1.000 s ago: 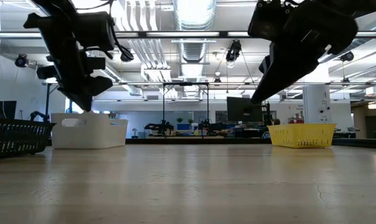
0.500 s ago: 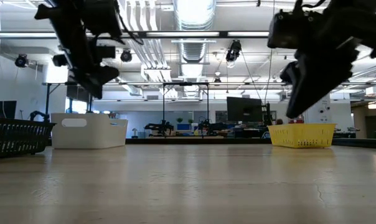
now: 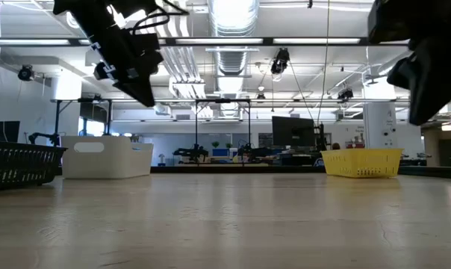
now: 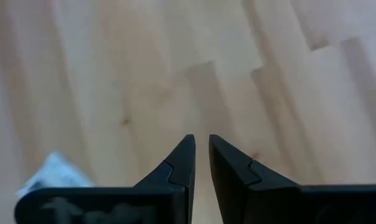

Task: Pick & Place First Aid Supplies
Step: Put the gray towelette pack into the white bin

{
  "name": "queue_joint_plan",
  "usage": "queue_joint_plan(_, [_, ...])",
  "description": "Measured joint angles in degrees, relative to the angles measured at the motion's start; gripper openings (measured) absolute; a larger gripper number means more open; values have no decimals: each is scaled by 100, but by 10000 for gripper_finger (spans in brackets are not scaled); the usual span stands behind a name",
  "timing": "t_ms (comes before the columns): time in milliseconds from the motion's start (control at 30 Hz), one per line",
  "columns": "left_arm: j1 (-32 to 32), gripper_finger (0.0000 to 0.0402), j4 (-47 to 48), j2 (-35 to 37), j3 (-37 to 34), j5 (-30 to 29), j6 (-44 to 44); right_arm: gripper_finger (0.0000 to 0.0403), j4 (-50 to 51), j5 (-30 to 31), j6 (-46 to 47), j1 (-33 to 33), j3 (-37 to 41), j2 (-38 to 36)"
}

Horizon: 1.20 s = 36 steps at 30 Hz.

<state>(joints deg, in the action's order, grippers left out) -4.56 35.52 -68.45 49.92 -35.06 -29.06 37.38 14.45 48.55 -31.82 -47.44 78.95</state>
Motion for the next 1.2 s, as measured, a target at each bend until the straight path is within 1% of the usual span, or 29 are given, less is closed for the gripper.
queue_joint_plan(67, [138,78,-553,-9,-129,224,272,43,8,-130,242,-170,0,-61])
queue_joint_plan(167, [365,78,-1245,-9,-272,480,606,45,16,-482,643,-422,0,-76])
queue_joint_plan(267, [608,78,-1911,-11,-420,590,897,43,21,-774,1059,-664,0,-46])
queue_joint_plan(367, [842,78,-2298,-11,-494,610,1160,43,44,-990,1452,-897,0,11])
queue_joint_plan(600, [1186,78,-2481,-13,-508,610,1518,43,184,-1065,2370,-1422,-2,68])
queue_joint_plan(867, [1239,78,-2489,-13,-508,609,1565,38,183,-1093,3518,-1890,13,135])
queue_joint_plan(1100, [1239,78,-2478,-13,-508,609,1663,27,182,-1811,4631,-2281,85,538])
queue_joint_plan(1200, [1239,78,-2482,-13,-508,609,1725,27,104,-2138,4952,-2451,85,760])
